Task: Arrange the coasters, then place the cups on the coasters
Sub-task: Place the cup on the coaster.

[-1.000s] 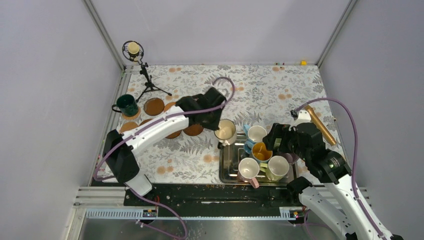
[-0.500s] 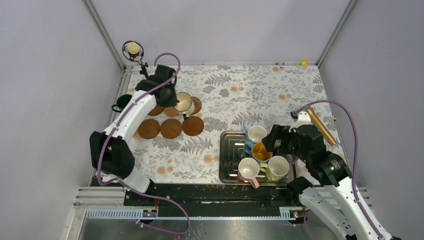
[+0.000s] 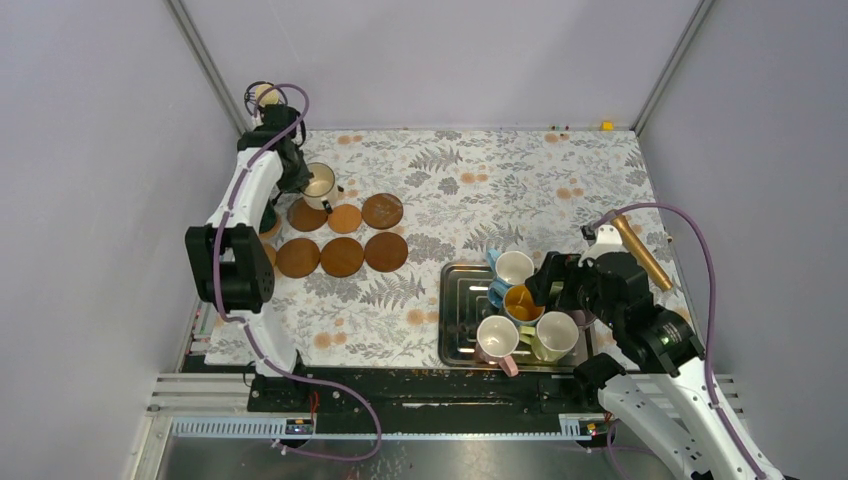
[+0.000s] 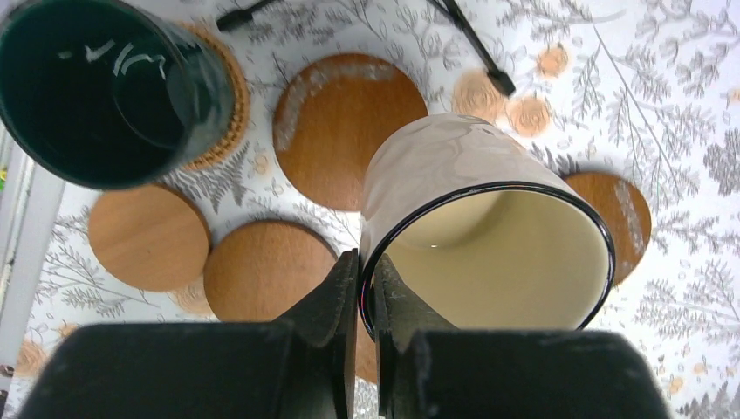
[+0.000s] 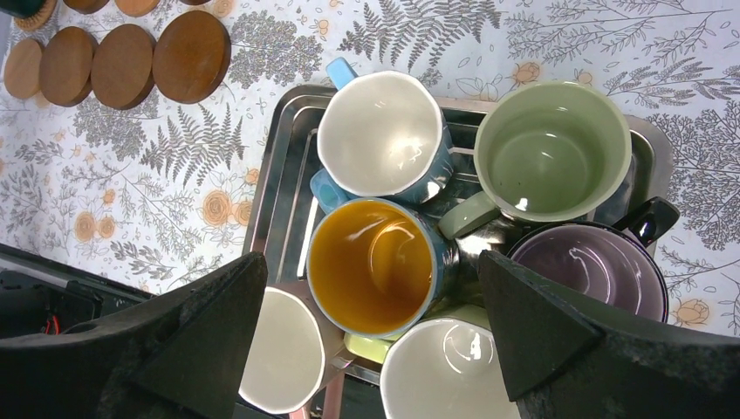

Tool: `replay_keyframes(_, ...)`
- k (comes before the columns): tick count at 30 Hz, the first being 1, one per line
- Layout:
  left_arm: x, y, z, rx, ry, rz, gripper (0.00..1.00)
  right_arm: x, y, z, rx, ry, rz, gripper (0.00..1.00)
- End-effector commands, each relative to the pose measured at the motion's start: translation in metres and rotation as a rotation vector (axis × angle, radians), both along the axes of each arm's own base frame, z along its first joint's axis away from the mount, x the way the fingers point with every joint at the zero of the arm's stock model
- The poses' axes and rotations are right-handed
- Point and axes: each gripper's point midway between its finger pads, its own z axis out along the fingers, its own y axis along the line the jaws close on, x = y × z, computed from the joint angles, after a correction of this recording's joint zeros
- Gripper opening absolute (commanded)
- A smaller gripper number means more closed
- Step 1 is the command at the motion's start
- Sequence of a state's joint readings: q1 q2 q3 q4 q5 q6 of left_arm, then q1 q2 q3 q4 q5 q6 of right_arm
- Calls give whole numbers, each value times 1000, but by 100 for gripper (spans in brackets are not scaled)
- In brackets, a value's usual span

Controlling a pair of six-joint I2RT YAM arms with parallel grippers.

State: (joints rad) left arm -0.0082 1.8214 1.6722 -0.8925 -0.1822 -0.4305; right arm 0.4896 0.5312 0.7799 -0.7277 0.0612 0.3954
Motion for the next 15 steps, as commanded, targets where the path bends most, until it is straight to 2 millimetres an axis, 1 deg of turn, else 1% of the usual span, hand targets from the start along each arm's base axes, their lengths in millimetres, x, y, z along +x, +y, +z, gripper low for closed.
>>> replay_keyframes(1,25,29,34,46,-108,55,0,5,-3,5,-20,-42,-5,100)
replay_keyframes(5,30,36,27,2,-92,60,0,6,0,3,-17,-29,9,99)
replay_keyframes(10,32,40,10,-99,-61,48,0,9,1,6,-18,-35,5,99)
replay_keyframes(12,31,44,2,-108,-42,53,0,9,1,8,-18,-37,7,99)
replay_keyframes(15,30,47,-5,-98,-25,51,0,10,1,9,-18,-39,5,100)
